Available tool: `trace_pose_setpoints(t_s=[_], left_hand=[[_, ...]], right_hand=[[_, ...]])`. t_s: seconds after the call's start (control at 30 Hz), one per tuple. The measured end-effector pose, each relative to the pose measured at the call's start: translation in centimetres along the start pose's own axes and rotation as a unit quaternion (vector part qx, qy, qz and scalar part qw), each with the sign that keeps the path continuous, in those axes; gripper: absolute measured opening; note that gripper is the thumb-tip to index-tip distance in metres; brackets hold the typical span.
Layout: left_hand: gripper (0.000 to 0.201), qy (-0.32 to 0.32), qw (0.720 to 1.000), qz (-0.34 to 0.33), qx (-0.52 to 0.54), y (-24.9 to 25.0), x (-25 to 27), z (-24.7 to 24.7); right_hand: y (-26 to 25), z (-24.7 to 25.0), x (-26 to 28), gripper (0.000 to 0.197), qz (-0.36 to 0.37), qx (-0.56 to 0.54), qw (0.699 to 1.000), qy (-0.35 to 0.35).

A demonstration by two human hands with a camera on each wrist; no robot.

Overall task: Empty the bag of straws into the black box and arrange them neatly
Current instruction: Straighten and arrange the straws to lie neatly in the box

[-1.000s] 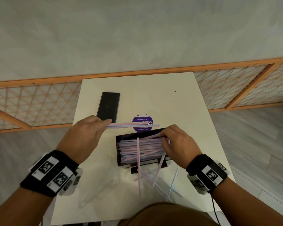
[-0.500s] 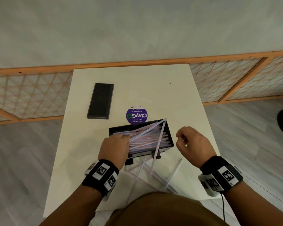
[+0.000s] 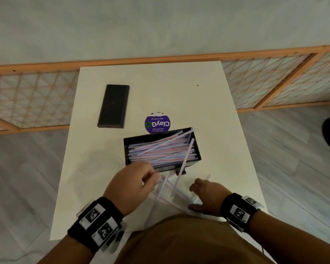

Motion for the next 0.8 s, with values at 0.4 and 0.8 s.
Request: trace_pose_setpoints(t_s=[0.4, 0.8], left_hand=[[0.077, -0.240, 0.957, 0.094, -0.135, -6.1, 0.4, -15.1], [0.049, -0.249, 0.936, 0.120, -0.217, -7.1, -0.3, -18.4]], right_hand=[[-3.6, -4.5, -3.8, 0.061, -0.015, 0.014, 1.000, 0.017], [-5.0, -4.6, -4.6, 0.024, 0.011, 0.150, 0.988, 0.040]])
Point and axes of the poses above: each hand's wrist, its own x-axis away from the middle knuckle, its own z-axis out of the back of the hand, y = z × x, the point moved 10 cm from there along -x, towards the middle knuckle, and after that the axes turned 2 degrees about -y, right-handed, at the moved point
